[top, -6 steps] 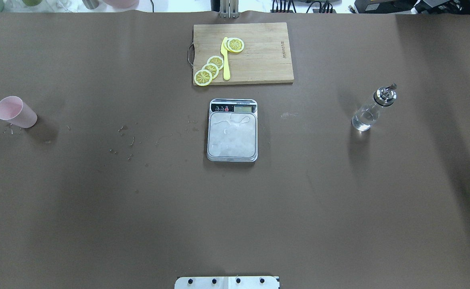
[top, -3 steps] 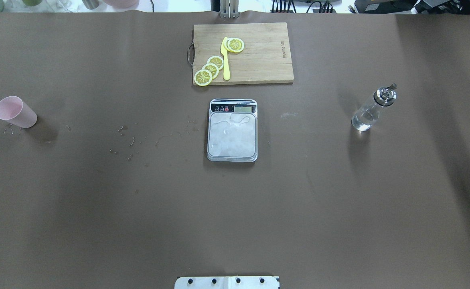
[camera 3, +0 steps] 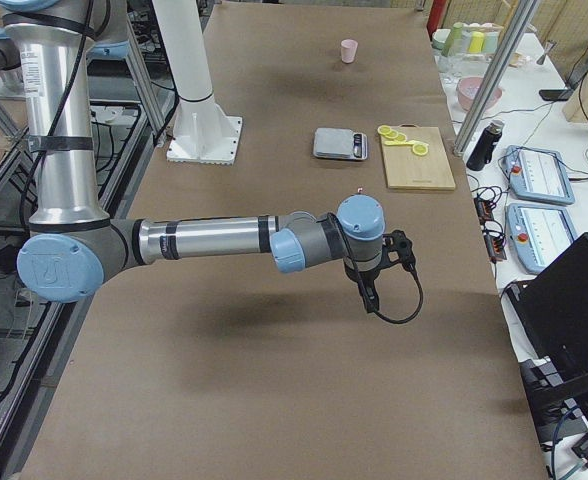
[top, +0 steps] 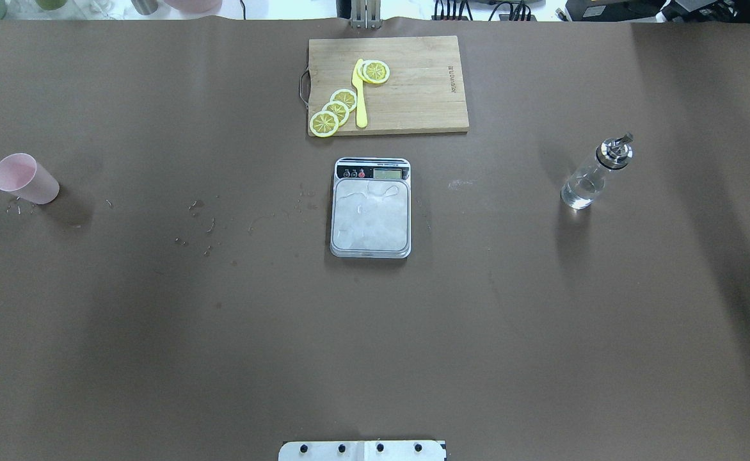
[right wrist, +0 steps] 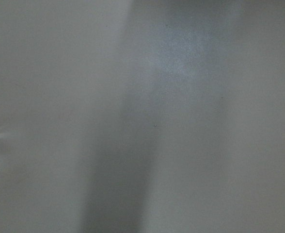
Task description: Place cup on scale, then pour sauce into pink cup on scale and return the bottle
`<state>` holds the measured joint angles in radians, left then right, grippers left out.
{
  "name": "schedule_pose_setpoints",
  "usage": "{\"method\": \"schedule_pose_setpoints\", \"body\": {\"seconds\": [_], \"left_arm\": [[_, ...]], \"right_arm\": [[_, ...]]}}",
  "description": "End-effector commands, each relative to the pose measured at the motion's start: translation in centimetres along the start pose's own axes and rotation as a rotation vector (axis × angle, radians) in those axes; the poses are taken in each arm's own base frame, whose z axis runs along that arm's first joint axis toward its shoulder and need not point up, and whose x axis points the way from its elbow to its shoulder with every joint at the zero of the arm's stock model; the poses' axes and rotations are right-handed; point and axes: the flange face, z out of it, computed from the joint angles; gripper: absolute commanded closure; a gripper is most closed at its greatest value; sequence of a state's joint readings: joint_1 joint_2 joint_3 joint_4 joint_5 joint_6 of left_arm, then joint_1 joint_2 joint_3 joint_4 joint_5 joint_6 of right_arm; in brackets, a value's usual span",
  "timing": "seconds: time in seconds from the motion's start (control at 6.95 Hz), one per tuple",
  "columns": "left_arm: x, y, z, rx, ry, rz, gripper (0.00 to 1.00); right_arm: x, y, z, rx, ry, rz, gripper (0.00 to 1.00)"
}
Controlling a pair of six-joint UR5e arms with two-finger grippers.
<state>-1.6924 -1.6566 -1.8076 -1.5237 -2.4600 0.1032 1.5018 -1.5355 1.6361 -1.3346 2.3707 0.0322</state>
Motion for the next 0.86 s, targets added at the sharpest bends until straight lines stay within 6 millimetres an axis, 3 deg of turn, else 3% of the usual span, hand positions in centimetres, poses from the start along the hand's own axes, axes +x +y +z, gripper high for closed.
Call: {"method": "schedule_pose_setpoints", "body": {"seconds": [0.0,0.14,0.29,0.43,0.72], "left_arm": [[-0.4,1.6,0.7,-0.016,0.029,-0.272,0.02],[0.0,1.6,0.9,-0.017,0.083,-0.295,0.02],[0.7,0.5,0.6,-0.004,0.065,-0.205,0.02],[2.0,-0.9,2.0,-0.028,-0.007,-0.101,0.02],[3.6,-2.7,7.3,-0.124,-0.037,0.063,0.01]], "right_arm": [[0.0,0.0,0.0,0.0,0.001,0.0,0.0],[0.0,0.0,0.0,0.0,0.001,0.0,0.0],[0.0,0.1,0.0,-0.001,0.001,0.001,0.0],[0.0,0.0,0.0,0.0,0.001,0.0,0.0],[0.1,0.1,0.1,-0.002,0.001,0.003,0.0]]}}
